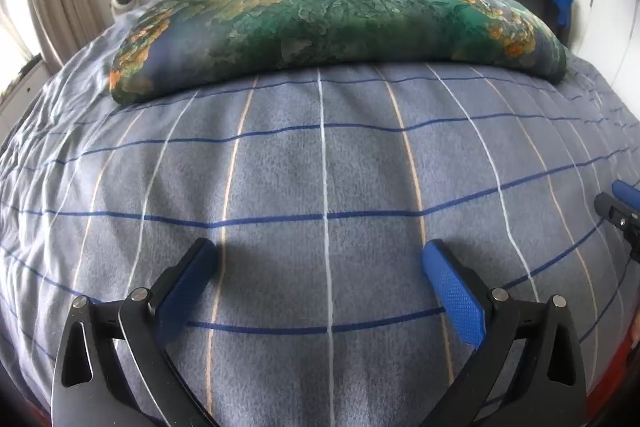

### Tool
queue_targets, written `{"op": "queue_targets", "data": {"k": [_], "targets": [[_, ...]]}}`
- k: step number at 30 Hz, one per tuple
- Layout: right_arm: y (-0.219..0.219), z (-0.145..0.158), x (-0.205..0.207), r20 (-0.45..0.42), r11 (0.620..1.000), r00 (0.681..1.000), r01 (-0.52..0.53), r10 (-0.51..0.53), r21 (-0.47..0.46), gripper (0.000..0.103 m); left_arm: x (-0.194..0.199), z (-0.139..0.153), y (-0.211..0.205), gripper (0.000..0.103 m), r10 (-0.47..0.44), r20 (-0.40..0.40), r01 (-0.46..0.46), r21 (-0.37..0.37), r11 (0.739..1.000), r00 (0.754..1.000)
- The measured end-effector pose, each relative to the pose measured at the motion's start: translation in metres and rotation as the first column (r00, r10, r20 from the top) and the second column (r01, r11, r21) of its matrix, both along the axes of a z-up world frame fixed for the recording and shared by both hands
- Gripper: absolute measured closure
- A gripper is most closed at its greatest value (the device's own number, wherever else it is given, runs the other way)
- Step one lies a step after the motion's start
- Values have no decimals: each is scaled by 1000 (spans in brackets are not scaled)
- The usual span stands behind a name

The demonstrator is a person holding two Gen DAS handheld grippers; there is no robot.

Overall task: Fold large clothes
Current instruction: 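Release the hem and open both tools above the folded jacket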

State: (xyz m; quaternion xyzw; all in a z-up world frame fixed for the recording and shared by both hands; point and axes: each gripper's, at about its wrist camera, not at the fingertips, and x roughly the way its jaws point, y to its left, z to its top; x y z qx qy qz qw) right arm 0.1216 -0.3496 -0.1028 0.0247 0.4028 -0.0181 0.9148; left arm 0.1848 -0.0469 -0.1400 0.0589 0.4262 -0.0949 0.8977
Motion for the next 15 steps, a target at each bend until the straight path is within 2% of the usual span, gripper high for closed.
{"op": "queue_targets", "data": {"k": [9, 15], "targets": [[0, -2, -1, -2, 1000, 1000, 6, -6, 4, 23, -2, -1, 0, 0, 5, -7, -5, 1, 1000, 1000], [0, -4, 0, -4, 1000, 1000, 8, -8, 14, 21, 15, 19, -5, 1, -2, -48, 3, 25, 1000, 999]]}}
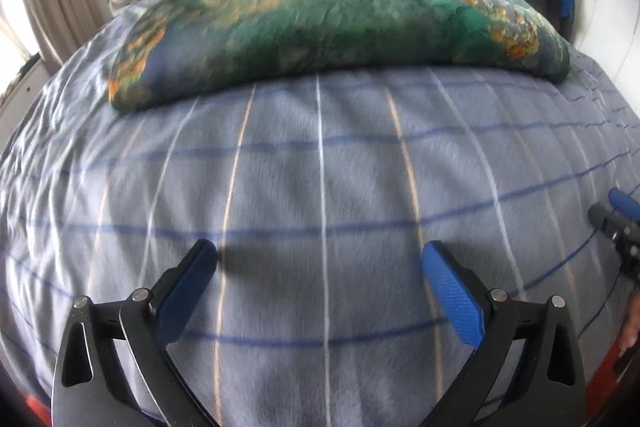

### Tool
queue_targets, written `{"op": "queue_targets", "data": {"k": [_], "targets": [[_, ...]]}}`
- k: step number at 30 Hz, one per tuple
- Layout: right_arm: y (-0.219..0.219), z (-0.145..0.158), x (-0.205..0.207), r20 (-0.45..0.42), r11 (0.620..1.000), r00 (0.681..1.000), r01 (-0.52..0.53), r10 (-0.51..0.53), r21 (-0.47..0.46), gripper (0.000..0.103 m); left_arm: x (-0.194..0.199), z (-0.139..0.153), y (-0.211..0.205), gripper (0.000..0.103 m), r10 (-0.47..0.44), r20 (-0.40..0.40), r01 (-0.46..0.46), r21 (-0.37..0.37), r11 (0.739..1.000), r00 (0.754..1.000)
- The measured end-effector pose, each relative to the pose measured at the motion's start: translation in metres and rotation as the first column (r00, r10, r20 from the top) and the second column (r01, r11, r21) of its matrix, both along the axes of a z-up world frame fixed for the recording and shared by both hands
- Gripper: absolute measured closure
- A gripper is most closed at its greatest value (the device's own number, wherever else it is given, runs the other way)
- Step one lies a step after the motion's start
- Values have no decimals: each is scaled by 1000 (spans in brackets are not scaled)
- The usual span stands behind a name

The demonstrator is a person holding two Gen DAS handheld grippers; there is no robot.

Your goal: Fold large clothes

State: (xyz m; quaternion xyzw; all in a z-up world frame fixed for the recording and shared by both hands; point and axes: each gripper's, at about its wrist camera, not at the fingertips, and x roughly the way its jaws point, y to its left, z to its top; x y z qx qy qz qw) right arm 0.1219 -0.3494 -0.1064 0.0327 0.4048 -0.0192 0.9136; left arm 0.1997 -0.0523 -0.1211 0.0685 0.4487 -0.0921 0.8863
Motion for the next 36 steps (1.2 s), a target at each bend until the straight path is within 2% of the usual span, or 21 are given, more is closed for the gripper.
{"op": "queue_targets", "data": {"k": [7, 10, 14, 17, 19, 23, 25, 28, 30, 32, 36], "targets": [[2, -2, 0, 5, 1000, 1000, -5, 5, 6, 17, 64, 78, -20, 1, -15, 149, 18, -15, 1000, 989], [3, -2, 1, 6, 1000, 1000, -7, 7, 7, 16, 100, 98, -41, 1, -42, 190, 38, 27, 999, 981], [3, -2, 0, 8, 1000, 1000, -10, 10, 13, 15, 136, 91, -62, 1, -60, 176, 45, 88, 995, 983], [2, -3, 0, 9, 1000, 1000, -13, 13, 16, 15, 150, 66, -75, 1, -75, 115, 60, 132, 989, 991], [2, -3, 0, 8, 1000, 1000, -15, 14, 20, 15, 149, 48, -79, 1, -80, 80, 66, 164, 984, 994], [0, -3, 1, 6, 999, 1000, -20, 20, 25, 15, 122, 27, -71, 0, -106, 55, 96, 154, 983, 993], [-1, -3, 2, 6, 999, 1000, -21, 21, 26, 15, 101, 17, -72, 1, -160, 44, 145, 232, 962, 986], [-1, -3, 3, 5, 999, 1000, -19, 19, 26, 15, 75, 16, -70, 1, -241, 51, 217, 279, 935, 969], [-3, 0, 3, 5, 999, 1000, -17, 17, 42, 15, 57, 23, -60, 1, -265, 60, 242, 261, 935, 962], [-9, 7, 1, 18, 996, 1000, -7, 6, 89, 15, 49, 35, -48, 1, -263, 58, 246, 205, 947, 963], [-46, 36, 25, 91, 959, 994, 38, -66, 280, 15, 53, 68, -28, 1, -220, 68, 214, 84, 973, 973]]}}
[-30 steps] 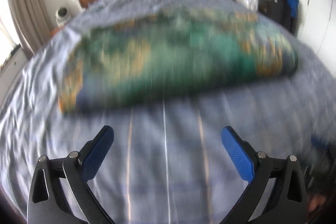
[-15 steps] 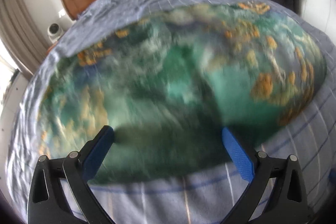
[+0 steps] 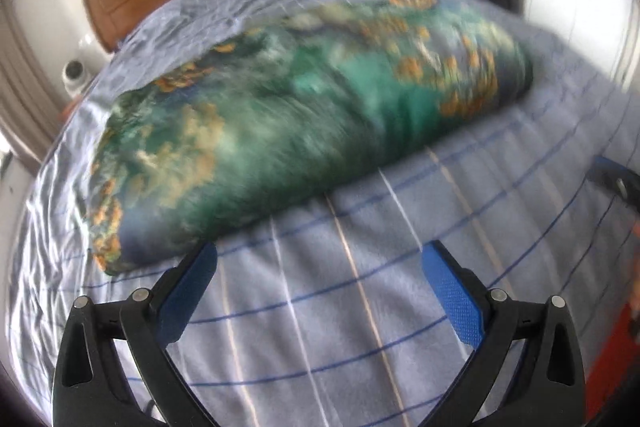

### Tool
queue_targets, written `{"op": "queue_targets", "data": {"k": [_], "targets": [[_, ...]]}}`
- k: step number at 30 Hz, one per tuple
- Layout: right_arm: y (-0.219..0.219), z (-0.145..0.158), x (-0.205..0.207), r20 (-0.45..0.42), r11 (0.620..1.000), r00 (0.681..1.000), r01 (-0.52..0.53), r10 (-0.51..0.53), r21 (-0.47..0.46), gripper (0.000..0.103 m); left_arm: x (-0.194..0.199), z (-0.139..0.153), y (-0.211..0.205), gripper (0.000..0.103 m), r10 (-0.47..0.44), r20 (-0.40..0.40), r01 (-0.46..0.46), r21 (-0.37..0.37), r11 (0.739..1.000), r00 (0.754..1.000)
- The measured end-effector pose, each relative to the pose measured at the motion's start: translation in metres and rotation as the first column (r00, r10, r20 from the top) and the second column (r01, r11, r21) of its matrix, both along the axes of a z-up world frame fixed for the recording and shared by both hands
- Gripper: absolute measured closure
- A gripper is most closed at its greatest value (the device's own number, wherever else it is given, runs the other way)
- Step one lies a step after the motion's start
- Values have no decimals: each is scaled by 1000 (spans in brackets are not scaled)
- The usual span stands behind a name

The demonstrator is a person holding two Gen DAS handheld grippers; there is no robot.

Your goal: Fold large clothes

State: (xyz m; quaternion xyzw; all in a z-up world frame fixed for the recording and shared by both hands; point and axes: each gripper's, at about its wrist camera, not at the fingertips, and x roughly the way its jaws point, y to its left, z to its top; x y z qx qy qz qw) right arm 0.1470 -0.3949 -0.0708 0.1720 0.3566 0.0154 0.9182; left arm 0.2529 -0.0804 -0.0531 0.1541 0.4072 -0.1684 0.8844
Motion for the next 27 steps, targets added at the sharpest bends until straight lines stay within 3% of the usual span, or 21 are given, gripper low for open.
{"op": "queue_targets", "data": {"k": [3, 7, 8, 10, 11, 12, 15, 17, 19, 21, 23, 27], "targets": [[-40, 7, 46, 5, 976, 998, 63, -66, 208, 15, 6, 22, 8, 1, 19, 14, -18, -60, 998, 1000], [-97, -22, 119, -98, 855, 973, 229, -207, 466, 15, 14, 39, 4, 1, 10, 43, -8, -51, 999, 999], [-108, -34, 133, -133, 803, 964, 266, -231, 534, 15, 17, 42, 2, 1, 3, 41, -2, -40, 999, 999], [-121, -52, 147, -181, 707, 937, 346, -300, 617, 22, 16, 48, -2, 1, -11, 28, 12, -34, 999, 1000], [-122, -53, 151, -180, 691, 930, 360, -321, 627, 29, 20, 52, -4, 1, -20, 15, 21, -45, 999, 1000], [-121, -49, 155, -176, 701, 929, 362, -325, 615, 40, 26, 58, -8, 1, -31, 0, 31, -65, 997, 1000], [-103, -15, 159, -74, 838, 948, 309, -310, 450, 66, 41, 78, -21, 1, -94, -16, 91, -144, 985, 995], [-69, 23, 153, 55, 940, 967, 228, -249, 254, 74, 59, 97, -42, 1, -145, -34, 134, -225, 965, 989], [-30, 54, 143, 161, 987, 974, 151, -159, 59, 76, 77, 109, -67, 1, -238, -84, 203, -302, 931, 968], [12, 76, 133, 246, 990, 968, 76, -46, -115, 76, 93, 114, -88, 1, -305, -136, 244, -344, 907, 943], [56, 90, 124, 301, 964, 951, 6, 77, -265, 76, 106, 118, -110, 1, -354, -186, 274, -352, 895, 917], [140, 98, 109, 319, 841, 893, -110, 318, -530, 77, 110, 120, -118, 1, -366, -218, 298, -289, 910, 905]]}}
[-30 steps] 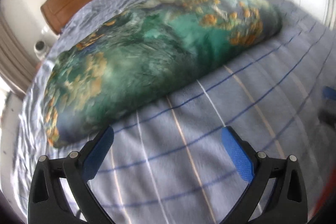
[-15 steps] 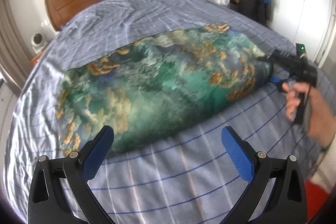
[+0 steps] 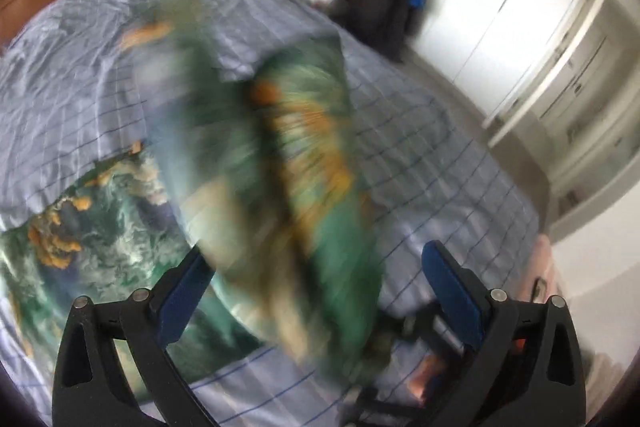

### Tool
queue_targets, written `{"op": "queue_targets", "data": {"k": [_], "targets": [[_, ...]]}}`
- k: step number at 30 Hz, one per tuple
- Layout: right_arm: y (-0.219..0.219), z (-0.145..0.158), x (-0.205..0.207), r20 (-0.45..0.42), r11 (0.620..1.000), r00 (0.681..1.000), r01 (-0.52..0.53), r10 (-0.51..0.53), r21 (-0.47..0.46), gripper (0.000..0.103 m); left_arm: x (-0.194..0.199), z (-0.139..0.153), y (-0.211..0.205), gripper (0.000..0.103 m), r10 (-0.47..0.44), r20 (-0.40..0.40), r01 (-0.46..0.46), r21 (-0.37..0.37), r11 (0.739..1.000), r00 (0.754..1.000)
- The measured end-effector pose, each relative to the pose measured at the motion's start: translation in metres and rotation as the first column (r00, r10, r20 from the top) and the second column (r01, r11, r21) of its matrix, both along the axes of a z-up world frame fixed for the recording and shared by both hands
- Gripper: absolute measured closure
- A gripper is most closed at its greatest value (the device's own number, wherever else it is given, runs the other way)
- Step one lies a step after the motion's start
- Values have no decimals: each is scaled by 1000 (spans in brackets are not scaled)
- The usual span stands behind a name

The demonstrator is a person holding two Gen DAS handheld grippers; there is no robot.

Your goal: Fold large clothes

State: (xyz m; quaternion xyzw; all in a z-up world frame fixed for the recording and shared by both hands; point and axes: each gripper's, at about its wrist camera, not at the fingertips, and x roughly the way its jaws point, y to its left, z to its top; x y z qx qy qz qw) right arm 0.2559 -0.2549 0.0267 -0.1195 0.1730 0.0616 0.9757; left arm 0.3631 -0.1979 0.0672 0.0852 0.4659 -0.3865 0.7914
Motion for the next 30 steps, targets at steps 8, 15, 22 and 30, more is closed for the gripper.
{"op": "queue_targets", "data": {"k": [8, 15, 22, 30], "targets": [[87, -18, -15, 62, 953, 988, -117, 140, -278, 77, 13, -32, 27, 63, 188, 42, -193, 204, 960, 981], [80, 6, -53, -49, 965, 965, -261, 259, -39, 42, 36, -9, 104, 75, 218, -6, -217, 70, 974, 976], [53, 10, -33, -125, 970, 969, -193, 211, 146, 42, 66, -14, 219, 74, 368, -80, -372, -46, 927, 926], [77, 20, 66, -216, 944, 951, -153, 221, 293, 42, 92, -73, 301, 71, 494, -174, -511, -65, 857, 852]]}}
